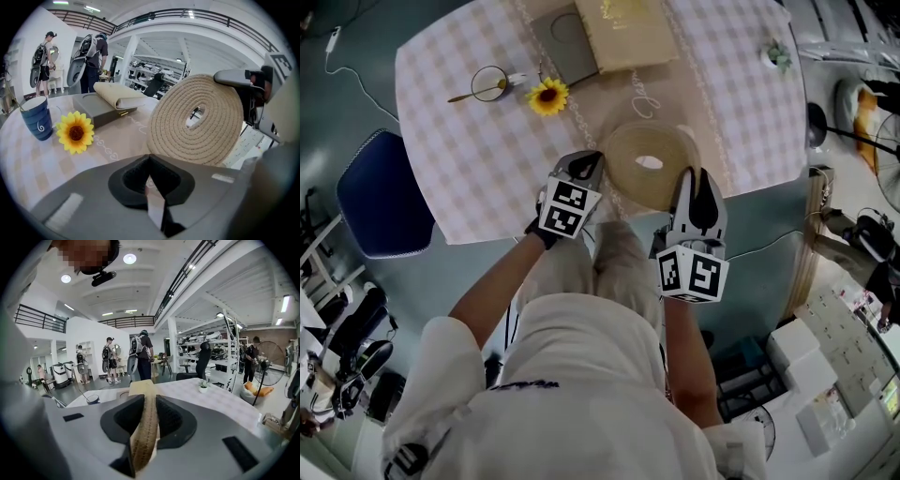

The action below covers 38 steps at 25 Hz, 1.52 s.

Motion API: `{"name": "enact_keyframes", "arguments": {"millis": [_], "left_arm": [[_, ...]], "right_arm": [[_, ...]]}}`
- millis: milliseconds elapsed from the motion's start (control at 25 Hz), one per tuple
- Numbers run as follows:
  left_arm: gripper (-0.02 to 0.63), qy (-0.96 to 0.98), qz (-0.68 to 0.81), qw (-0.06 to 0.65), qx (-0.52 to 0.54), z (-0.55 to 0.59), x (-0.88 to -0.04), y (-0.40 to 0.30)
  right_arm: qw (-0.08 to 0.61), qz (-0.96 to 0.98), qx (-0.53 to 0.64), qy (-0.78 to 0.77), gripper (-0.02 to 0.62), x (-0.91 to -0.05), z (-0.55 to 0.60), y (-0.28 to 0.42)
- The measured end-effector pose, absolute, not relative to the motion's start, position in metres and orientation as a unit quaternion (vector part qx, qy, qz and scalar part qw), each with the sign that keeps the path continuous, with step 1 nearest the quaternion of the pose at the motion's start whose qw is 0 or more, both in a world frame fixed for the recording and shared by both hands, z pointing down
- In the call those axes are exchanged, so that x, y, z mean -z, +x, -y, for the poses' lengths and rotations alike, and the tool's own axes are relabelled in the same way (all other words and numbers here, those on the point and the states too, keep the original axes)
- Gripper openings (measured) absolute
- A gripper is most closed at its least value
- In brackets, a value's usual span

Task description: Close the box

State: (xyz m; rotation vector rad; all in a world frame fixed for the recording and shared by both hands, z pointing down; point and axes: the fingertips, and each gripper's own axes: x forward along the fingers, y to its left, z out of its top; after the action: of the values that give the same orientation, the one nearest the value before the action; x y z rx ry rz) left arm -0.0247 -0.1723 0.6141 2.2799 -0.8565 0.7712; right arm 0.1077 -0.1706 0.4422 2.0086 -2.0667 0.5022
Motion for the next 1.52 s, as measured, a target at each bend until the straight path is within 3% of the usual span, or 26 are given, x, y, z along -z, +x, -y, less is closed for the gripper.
{"name": "enact_keyframes", "arguments": {"millis": [1520], "left_arm": [[0.002, 0.842, 0.343, 0.292, -0.297, 0.164, -0.618, -0.021]], "right_arm": [[0.146, 0.655, -0.213, 0.71, 0.083, -0.513, 0.156, 0.173]]}}
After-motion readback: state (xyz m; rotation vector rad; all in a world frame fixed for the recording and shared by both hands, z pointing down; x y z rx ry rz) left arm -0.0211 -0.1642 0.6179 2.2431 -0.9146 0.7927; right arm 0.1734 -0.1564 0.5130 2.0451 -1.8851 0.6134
